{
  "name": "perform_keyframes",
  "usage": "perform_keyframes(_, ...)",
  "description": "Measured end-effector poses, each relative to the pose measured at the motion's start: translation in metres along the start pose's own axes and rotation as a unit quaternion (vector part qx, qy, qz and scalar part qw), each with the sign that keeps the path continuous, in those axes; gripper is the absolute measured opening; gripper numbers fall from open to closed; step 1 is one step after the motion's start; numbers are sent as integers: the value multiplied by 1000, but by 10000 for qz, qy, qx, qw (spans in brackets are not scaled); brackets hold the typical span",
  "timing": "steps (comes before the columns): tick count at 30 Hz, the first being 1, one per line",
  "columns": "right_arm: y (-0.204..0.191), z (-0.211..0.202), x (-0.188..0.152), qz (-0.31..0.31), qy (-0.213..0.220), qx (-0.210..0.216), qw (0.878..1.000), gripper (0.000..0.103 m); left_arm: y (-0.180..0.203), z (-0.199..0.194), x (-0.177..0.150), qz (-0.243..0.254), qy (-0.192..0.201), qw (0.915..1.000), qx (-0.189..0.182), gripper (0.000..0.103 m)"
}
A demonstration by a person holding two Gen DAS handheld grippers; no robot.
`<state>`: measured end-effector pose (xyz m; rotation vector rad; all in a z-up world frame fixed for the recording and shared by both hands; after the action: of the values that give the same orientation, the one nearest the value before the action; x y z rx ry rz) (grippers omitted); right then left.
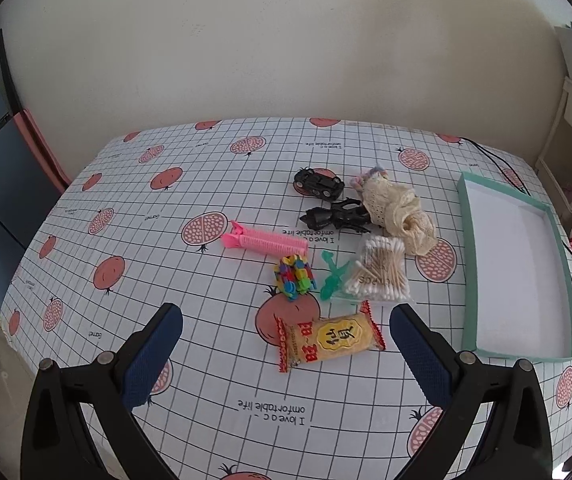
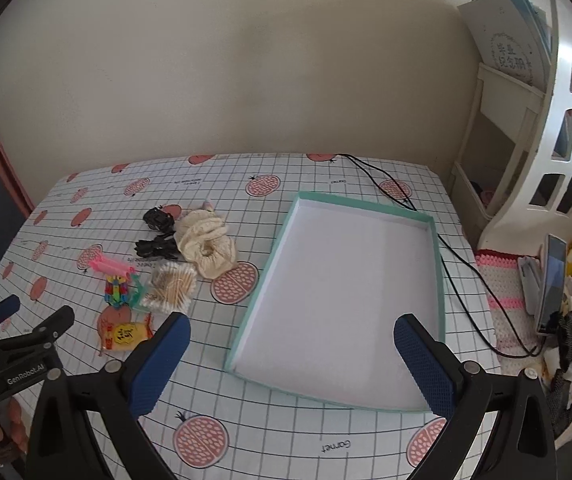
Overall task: Organize objects
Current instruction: 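Move both grippers toward the cotton swab bag and colourful block toy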
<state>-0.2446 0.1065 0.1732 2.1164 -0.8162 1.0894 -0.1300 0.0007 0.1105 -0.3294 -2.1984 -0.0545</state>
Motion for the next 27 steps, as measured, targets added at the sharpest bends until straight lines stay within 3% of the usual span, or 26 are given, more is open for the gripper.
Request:
perform_keyframes(5, -30, 29, 13, 124, -262, 375, 9989, 103, -17, 31, 16, -330, -340, 9989, 5, 103)
perform_keyframes(11, -49, 71, 18, 193, -552, 435, 9973, 103, -21, 77, 17, -327, -830, 9960, 51, 103)
perform_keyframes(16, -70, 106, 25, 139, -703, 434, 9965, 103, -34, 108, 22, -608, -1118, 9918, 102, 103)
perform_keyframes(21, -90, 136, 9, 70, -1020, 519, 9934, 100, -34, 127, 21, -872, -1217, 9887, -57, 103)
perform_keyframes(27, -109, 163, -26, -65, -1492, 558, 9872, 95, -28, 148, 2, -721, -1489, 9860, -211, 102)
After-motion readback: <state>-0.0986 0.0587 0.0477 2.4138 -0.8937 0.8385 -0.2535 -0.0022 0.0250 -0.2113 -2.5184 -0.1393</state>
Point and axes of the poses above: each gripper's, at about its wrist camera, not at the fingertips, and z roughly the way its jaws point, y to its right, x to its top, the point moved 4 cm from there along z, roughly the way its jaws point, and after that the axes turned 15 degrees about y, right-handed, at the moved point
